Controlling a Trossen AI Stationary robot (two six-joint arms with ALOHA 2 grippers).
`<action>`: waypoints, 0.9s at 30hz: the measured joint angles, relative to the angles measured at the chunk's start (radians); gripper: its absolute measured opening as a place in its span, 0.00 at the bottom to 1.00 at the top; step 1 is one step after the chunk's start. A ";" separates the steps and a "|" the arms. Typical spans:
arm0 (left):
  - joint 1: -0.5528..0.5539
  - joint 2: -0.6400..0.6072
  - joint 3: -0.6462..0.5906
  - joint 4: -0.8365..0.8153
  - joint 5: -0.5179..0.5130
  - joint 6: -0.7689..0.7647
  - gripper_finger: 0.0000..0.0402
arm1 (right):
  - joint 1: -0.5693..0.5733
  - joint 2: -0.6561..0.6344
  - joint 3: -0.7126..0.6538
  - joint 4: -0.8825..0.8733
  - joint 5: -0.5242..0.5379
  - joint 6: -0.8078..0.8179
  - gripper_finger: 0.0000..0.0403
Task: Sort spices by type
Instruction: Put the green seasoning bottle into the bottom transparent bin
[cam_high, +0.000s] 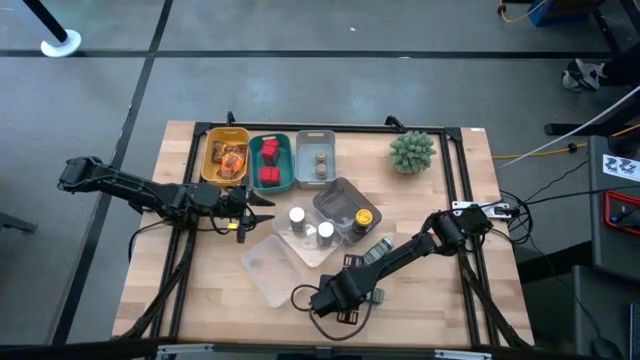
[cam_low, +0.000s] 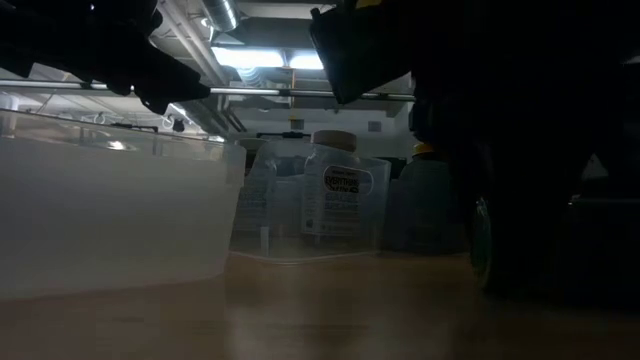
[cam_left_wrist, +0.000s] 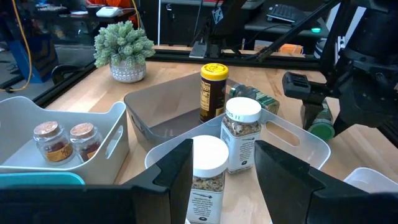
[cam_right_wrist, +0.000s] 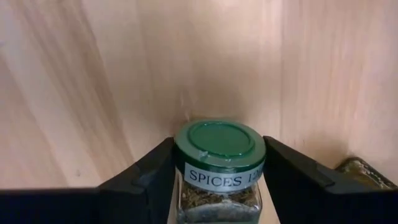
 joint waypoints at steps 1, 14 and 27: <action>0.000 0.000 0.000 0.000 0.000 0.000 0.39 | -0.002 0.001 0.005 -0.003 -0.006 -0.010 0.51; 0.000 0.000 0.000 0.002 0.000 0.000 0.39 | -0.077 0.004 0.078 -0.059 -0.117 -0.146 0.51; 0.000 -0.072 0.000 0.018 0.000 0.061 0.39 | -0.157 0.004 0.175 -0.059 -0.258 -0.287 0.51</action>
